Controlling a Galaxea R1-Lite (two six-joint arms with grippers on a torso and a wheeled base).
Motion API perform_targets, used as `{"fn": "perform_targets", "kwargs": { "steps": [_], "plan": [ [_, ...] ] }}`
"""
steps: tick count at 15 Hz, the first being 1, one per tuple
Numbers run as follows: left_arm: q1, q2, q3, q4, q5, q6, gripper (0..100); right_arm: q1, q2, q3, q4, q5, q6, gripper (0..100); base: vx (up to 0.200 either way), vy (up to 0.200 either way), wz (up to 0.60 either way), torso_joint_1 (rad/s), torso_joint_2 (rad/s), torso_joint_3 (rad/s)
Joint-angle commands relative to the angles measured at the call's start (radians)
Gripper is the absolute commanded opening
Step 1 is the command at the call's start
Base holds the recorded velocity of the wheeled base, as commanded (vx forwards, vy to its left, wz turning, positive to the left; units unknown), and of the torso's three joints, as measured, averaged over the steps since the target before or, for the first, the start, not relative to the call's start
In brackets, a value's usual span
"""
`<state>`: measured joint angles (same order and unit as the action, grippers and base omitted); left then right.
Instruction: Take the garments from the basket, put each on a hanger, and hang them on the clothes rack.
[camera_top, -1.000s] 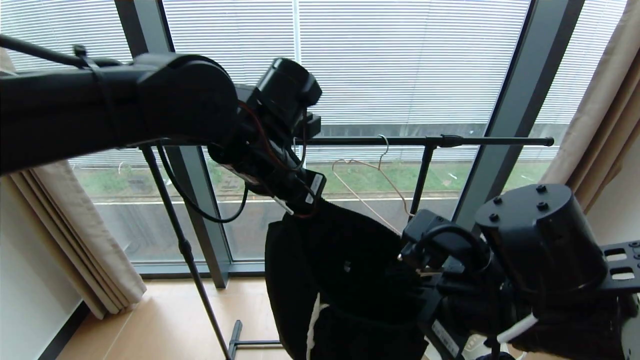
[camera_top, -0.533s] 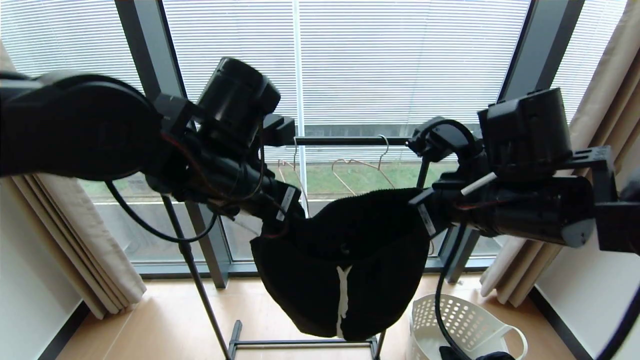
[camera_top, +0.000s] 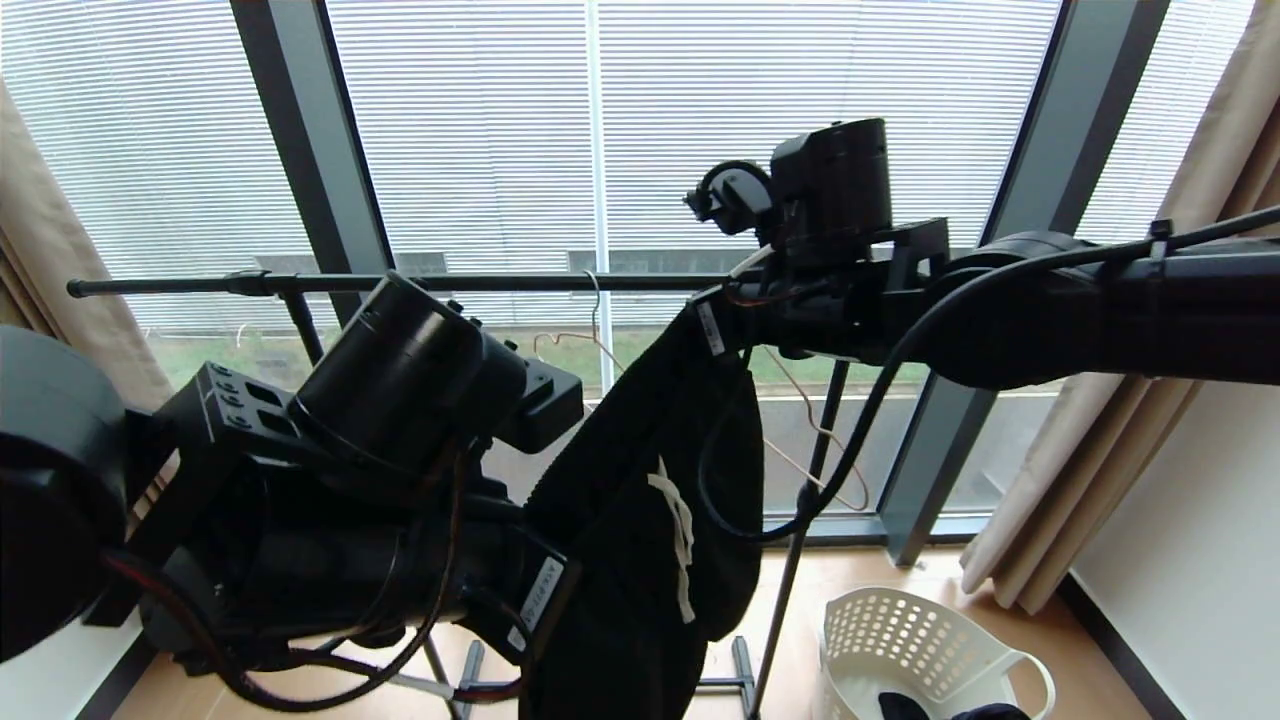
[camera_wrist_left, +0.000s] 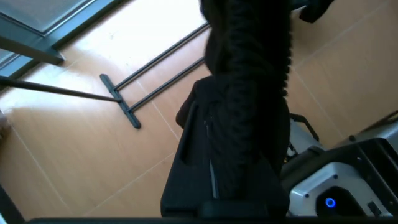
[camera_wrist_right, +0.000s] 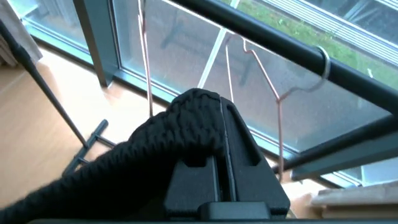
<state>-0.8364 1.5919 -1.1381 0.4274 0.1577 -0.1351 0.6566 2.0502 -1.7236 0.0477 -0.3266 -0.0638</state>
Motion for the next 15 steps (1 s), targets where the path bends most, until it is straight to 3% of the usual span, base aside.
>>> {"fn": "perform_targets", "kwargs": {
  "steps": [1, 5, 9, 11, 14, 15],
  "plan": [
    [-0.070, -0.015, 0.027, 0.001, -0.007, -0.021, 0, 0.034, 0.128, -0.116, 0.001, -0.002, 0.019, 0, 0.000, 0.000, 0.00, 0.000, 0.00, 0.000],
    [-0.112, 0.020, 0.035, -0.118, -0.013, -0.023, 0, 0.089, 0.183, -0.194, 0.051, 0.000, 0.102, 0, 0.000, 0.000, 0.00, 0.000, 0.00, 0.000],
    [-0.115, 0.020, 0.049, -0.119, -0.012, -0.066, 0, 0.086, 0.151, -0.171, 0.069, 0.000, 0.141, 0, 0.000, 0.000, 0.00, 0.000, 0.00, 0.000],
    [-0.070, -0.009, 0.083, -0.119, -0.012, -0.066, 0, 0.061, 0.079, -0.113, 0.118, 0.009, 0.168, 0, 0.000, 0.000, 0.00, 0.000, 0.00, 0.000],
    [0.026, -0.036, 0.129, -0.122, -0.010, -0.066, 0, 0.018, -0.127, 0.104, 0.130, 0.009, 0.171, 0, 0.000, 0.000, 0.00, 0.000, 0.00, 0.000],
    [0.042, -0.035, 0.126, -0.124, -0.010, -0.066, 0, 0.014, -0.148, 0.131, 0.132, 0.008, 0.171, 0, 0.000, 0.000, 0.00, 0.000, 0.00, 0.000]
  ]
}}
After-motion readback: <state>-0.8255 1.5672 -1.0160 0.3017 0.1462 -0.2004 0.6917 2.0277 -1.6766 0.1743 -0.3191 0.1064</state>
